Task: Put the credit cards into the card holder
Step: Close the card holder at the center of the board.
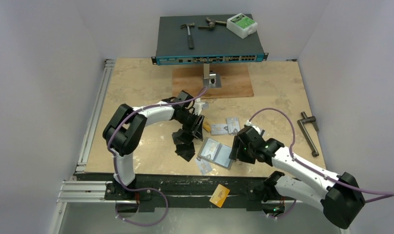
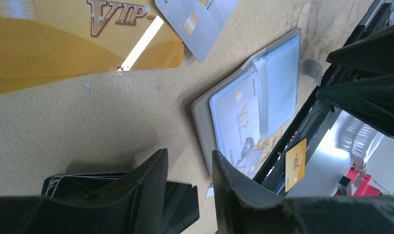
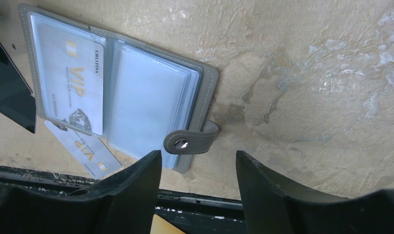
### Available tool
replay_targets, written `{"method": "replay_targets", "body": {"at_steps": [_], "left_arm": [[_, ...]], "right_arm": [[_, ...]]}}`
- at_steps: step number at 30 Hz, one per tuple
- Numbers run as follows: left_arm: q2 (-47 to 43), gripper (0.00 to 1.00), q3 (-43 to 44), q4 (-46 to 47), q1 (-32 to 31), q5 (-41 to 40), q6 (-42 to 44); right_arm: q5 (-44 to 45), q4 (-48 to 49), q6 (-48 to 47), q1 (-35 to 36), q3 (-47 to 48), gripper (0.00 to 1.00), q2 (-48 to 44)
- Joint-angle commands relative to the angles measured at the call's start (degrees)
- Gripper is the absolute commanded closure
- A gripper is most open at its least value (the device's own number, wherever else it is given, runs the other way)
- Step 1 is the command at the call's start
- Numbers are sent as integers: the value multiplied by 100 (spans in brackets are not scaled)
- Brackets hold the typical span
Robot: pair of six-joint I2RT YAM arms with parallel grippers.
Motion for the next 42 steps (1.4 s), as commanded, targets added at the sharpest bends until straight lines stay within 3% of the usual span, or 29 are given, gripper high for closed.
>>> {"method": "replay_targets", "body": {"at_steps": [1,11,13,16,18,29,33,42], "left_arm": [[-268,62,-168,329,-121,104,-281],[-122,62,-211,444,-379,-125,-459],[-116,62,-183,454,-396,-126,-485],[-82,62,-163,459,-406,-85,-526],[-74,63,-154,453,-406,-63,-531],[-370,61,-334,298,-372,-288,-495],[-355,45,-370,168,-371,-390,-556],[-318,43,-326,136,-418,-461,-656]], "right_arm": [[189,96,-47,140,410,41,300],[484,158,2,216,374,49,810],[565,168,114,216,303,59,721],[646,161,272,213,210,82,491],[679,107,354,211,144,88,371],[508,258,465,216,-238,94,275],[395,366,495,225,-311,97,341],[381,373,478,242,-288,99,383]]}}
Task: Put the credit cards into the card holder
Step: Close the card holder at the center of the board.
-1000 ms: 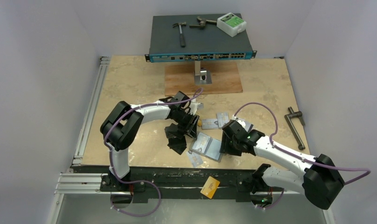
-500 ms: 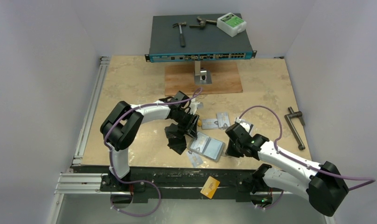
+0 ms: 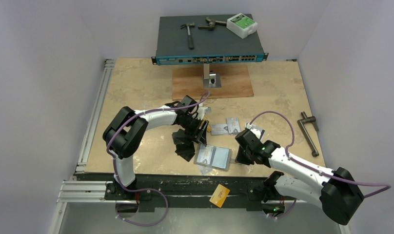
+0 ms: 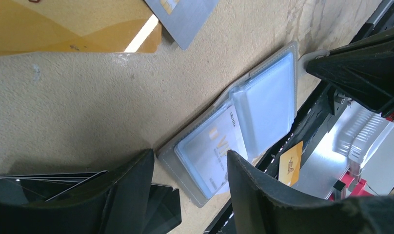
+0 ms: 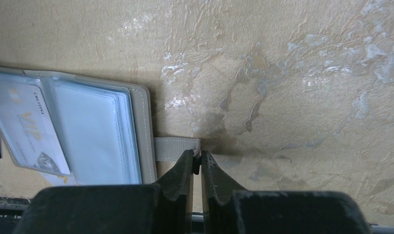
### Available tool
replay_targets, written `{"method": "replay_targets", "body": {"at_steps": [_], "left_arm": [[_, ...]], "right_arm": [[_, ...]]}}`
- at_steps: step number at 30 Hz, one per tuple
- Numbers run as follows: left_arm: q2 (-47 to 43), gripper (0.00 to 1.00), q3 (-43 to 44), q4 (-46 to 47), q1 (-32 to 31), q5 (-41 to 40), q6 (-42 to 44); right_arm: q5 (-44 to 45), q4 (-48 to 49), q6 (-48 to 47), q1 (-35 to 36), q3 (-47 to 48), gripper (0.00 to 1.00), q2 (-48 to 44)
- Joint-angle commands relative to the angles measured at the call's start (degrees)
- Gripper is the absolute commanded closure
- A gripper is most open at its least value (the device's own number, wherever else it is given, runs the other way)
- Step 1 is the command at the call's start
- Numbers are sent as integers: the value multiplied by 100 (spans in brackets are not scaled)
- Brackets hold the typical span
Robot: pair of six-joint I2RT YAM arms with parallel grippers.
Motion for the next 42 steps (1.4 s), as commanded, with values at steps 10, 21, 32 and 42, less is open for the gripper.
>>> {"method": "replay_targets", "body": {"at_steps": [10,21,32,42], "left_arm": [[-591,56,121,-110,-173,563,-361],[-598,66,63,221,-218,1069,-705],[-153,58,1209,-1597,-147,1253,1706],[-2283,53,-549,-1876,287,861,5715]], "right_arm": [[-16,128,197,50,-60,100,12],[-125,341,360,78,-98,100,113],[-154,495,456,106,-315,100,91],[-133,602,593,104,-135,100,195]]}}
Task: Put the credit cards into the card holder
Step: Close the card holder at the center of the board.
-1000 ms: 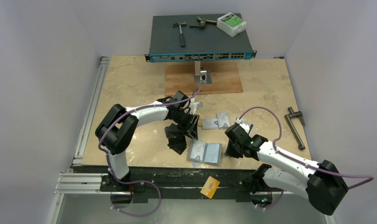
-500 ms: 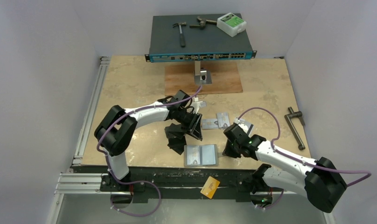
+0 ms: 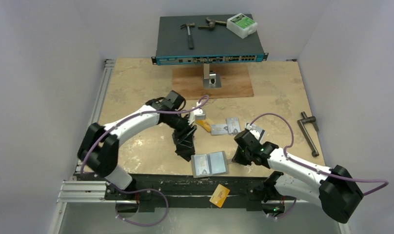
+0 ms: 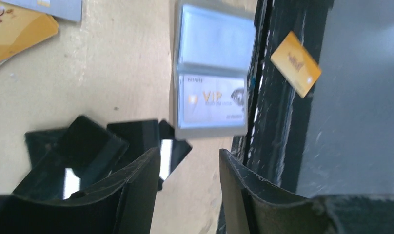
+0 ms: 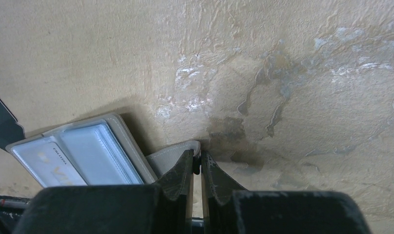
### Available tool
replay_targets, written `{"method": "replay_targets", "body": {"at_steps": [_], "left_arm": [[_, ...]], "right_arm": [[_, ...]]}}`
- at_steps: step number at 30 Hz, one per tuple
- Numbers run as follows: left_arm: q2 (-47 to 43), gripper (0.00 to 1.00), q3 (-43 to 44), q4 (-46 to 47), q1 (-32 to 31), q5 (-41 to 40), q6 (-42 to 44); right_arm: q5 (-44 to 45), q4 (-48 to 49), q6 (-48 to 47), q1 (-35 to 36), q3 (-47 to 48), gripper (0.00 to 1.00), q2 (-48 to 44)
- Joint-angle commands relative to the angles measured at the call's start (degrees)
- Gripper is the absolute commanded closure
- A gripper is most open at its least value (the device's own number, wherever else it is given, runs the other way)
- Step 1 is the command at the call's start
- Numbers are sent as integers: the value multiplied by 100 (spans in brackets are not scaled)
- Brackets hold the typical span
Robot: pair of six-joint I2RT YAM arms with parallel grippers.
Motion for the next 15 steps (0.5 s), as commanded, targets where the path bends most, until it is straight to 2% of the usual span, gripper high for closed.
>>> {"method": "replay_targets", "body": {"at_steps": [1,7,10,11,12,15], "left_arm": [[-1026,52,-737,-187,91,-230,2569],[-1361,51,-883,-1209,-149,-467,4517],[-1839,42,-1211,-1171,-422,-844,5246],[-1921,30,-1233,-1126,-510,-988,5309],[-2014,22,-1285,-964,-575,-1062,5271],[-2618,19,-1905,79,-938,-1164,5446]], "right_arm": [[-24,189,123,27,22,100,141],[43,529,-237,38,64,100,642],[92,499,-291,35,123,100,612],[140,470,-295,40,146,100,552],[186,450,-295,41,160,100,486],[270,375,-269,41,182,100,336]]}}
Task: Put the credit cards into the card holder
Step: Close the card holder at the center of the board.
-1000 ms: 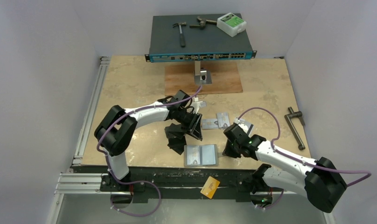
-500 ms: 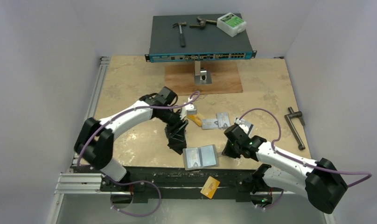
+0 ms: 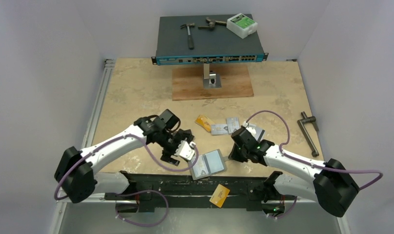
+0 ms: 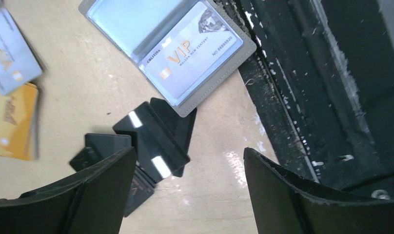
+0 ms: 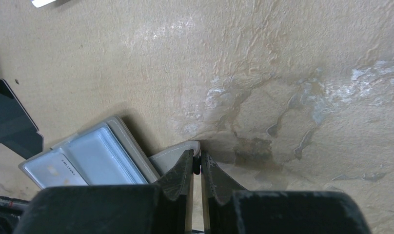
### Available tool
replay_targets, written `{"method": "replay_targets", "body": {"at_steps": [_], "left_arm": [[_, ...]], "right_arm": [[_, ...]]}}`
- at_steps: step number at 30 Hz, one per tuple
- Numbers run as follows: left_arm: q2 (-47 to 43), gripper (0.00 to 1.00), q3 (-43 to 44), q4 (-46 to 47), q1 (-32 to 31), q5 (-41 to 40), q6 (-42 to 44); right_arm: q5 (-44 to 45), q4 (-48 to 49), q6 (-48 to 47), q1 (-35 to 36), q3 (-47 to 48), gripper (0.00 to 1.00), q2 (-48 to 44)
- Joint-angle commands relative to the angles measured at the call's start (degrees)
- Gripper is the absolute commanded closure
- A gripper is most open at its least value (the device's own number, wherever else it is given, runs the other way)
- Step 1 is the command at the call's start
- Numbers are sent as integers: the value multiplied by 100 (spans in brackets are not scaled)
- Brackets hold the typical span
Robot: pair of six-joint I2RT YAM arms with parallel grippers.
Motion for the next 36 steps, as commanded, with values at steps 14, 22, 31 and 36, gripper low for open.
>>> {"method": "replay_targets", "body": {"at_steps": [14,22,31,36], "left_arm": [[-861,6,-2395,4359,-2174,-699,533],[-210,3,-2783,5662,-2227,-945,731],[-28,2,-2457,6163,-2227,-1448,657],[-328,3,-2136,5695,-2227,-1390,671]], "right_arm": [[150,-28,14,12,-468,100,-474],[74,-9,14,6,-514,100,-482],[76,88,-83,6,-498,100,-402],[96,77,-99,9,-519,100,-510]]}}
